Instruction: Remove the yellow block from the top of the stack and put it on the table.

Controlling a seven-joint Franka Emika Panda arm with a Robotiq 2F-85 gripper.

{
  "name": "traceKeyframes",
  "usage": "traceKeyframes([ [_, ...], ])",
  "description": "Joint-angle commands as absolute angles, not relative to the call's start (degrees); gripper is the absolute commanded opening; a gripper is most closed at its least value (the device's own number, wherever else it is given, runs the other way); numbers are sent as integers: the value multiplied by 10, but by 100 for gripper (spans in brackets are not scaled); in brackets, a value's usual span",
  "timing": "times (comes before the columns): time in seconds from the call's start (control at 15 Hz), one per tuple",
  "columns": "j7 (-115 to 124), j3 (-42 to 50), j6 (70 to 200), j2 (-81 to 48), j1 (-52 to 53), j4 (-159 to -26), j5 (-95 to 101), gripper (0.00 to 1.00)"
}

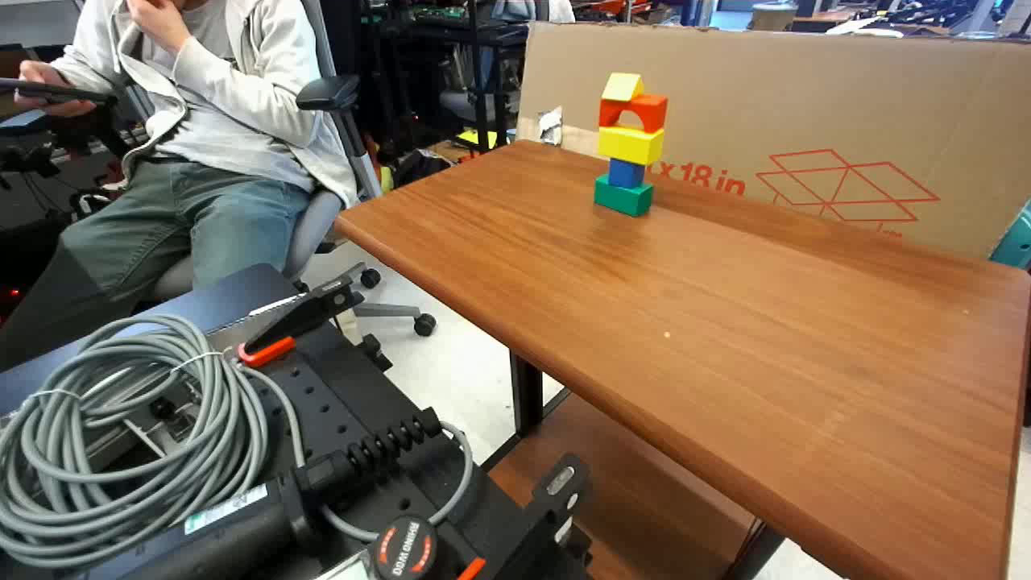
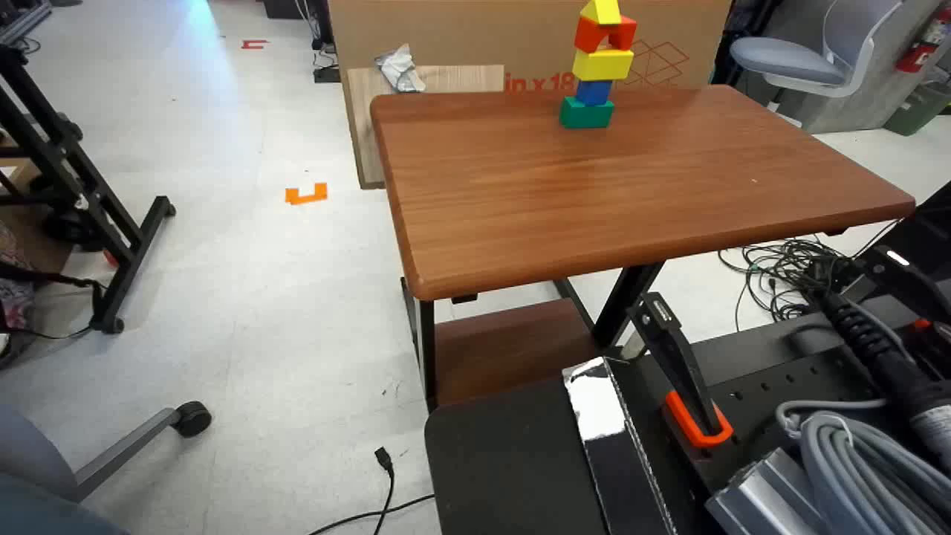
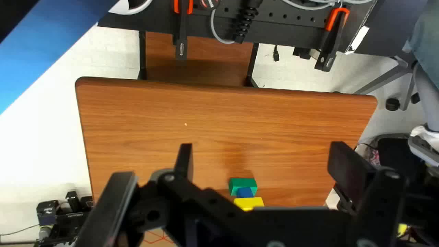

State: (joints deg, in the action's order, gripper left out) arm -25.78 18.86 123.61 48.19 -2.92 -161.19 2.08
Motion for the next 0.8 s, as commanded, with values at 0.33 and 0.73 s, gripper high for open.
traceKeyframes([
  [0.33,-261,184,1233,478,-33,-1623,16,100],
  [0.73,-261,184,1233,478,-33,-1623,16,100],
])
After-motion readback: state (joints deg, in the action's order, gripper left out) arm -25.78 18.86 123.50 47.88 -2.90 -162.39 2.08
